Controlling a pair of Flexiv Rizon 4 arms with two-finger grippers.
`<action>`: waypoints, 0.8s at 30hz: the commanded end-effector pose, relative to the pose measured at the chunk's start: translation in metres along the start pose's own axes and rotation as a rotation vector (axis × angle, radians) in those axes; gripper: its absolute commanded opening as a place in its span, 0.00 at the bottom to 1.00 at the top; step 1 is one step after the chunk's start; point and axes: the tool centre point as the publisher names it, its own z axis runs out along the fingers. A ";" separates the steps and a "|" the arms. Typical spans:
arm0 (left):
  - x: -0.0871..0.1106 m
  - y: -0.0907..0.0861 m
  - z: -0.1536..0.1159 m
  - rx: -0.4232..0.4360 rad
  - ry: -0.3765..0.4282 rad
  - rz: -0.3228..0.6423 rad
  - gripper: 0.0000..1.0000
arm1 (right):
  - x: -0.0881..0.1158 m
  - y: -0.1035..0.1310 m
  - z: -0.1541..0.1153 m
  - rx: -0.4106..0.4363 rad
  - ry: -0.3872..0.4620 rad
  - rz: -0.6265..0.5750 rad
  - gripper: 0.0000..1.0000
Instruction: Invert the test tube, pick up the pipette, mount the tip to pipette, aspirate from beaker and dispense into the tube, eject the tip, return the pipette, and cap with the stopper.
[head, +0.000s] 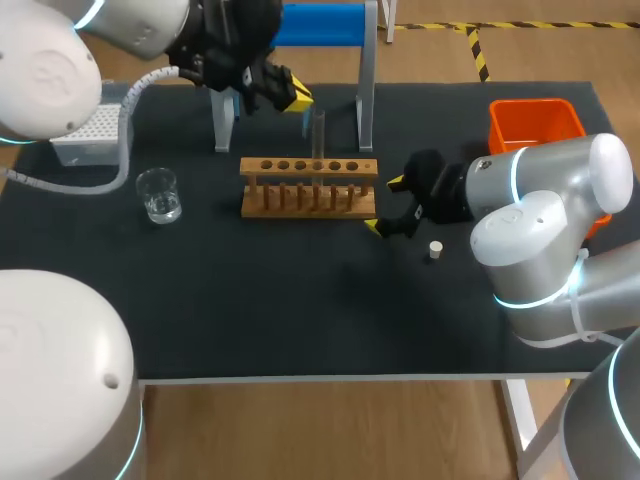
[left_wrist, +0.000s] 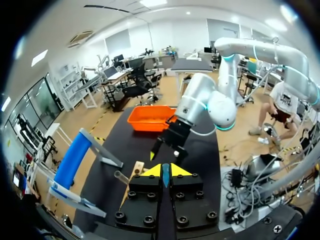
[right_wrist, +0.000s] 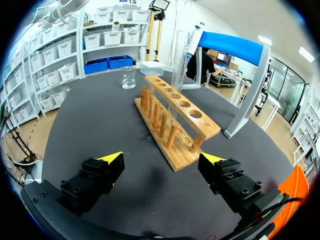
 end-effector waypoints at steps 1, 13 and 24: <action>-0.005 -0.001 0.005 0.001 0.020 -0.002 0.00 | -0.001 0.001 -0.001 0.004 0.003 0.000 1.00; -0.004 -0.001 0.008 0.014 0.051 -0.005 0.00 | -0.001 0.001 -0.001 0.004 0.003 0.000 1.00; -0.003 -0.004 0.009 0.023 0.098 0.010 0.00 | -0.001 0.001 -0.001 0.004 0.003 0.000 1.00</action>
